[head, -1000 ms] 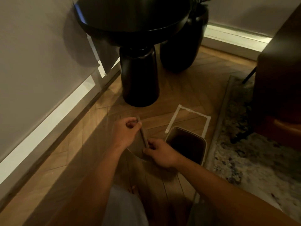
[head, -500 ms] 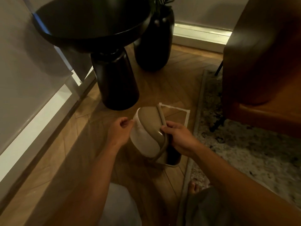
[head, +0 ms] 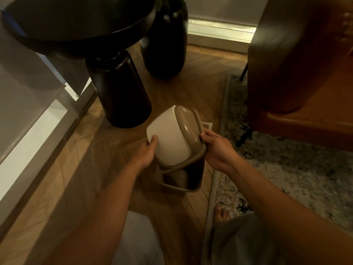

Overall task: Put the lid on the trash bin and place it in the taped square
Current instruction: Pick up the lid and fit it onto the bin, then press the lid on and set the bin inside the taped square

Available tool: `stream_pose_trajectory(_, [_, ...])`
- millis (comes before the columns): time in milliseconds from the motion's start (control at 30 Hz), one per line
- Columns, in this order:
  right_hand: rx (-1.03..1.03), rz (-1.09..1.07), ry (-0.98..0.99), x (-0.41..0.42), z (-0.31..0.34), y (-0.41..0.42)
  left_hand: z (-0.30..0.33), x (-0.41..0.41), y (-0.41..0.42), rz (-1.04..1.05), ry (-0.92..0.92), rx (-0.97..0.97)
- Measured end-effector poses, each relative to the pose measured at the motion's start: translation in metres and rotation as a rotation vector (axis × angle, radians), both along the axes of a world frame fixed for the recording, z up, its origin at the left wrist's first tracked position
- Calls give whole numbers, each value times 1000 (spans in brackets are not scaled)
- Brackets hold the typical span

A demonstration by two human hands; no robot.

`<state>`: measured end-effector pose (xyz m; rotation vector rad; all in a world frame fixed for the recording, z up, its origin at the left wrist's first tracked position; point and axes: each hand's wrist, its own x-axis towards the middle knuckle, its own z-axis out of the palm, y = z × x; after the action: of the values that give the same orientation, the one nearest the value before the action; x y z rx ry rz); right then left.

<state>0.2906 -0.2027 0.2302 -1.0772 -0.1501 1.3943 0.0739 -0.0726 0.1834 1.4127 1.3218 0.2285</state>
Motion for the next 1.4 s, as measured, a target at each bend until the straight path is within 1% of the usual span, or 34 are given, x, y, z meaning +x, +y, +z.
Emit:
stream_pose_trajectory(100, [-18,-5,-14,8,-8,3,-5,2,3,-1,-21,-10])
stream_pose_trajectory(167, [-76,18,-82,11,-12,5,-10,4,6,0,-16,5])
stream_pose_trajectory(233, [-179,56,-244,13,-19,8,-15,5,10,11,-9,21])
stream_pose_trajectory(300, [-276,105,-460,14,-27,9,-19,6,12,12,5,55])
stream_pose_trajectory(400, [-371,200,-742,17,-38,12,-25,7,13,-36,66,116])
stream_pose_trajectory(467, [-388,252,-842,19,-42,14,-29,9,12,-57,79,121])
stream_pose_trajectory(533, [-393,294,-896,21,-45,14,-30,12,12,-71,88,122])
stream_pose_trajectory(600, [-417,348,-906,24,-49,14,-31,15,13,-89,105,127])
stream_pose_trajectory(700, [-452,402,-882,28,-56,12,-32,18,13,-100,84,127])
stream_pose_trajectory(767, [-461,433,-921,30,-61,11,-34,20,14,-106,73,132])
stream_pose_trajectory(900, [-470,447,-928,34,-71,11,-39,20,14,-131,59,107])
stream_pose_trajectory(1067, [-506,526,-934,32,-81,9,-45,16,15,-165,136,83])
stream_pose_trajectory(1267, [-550,581,-858,30,-91,1,-52,15,9,-204,157,83])
stream_pose_trajectory(1400, [-571,625,-872,28,-95,-4,-55,15,9,-248,177,93])
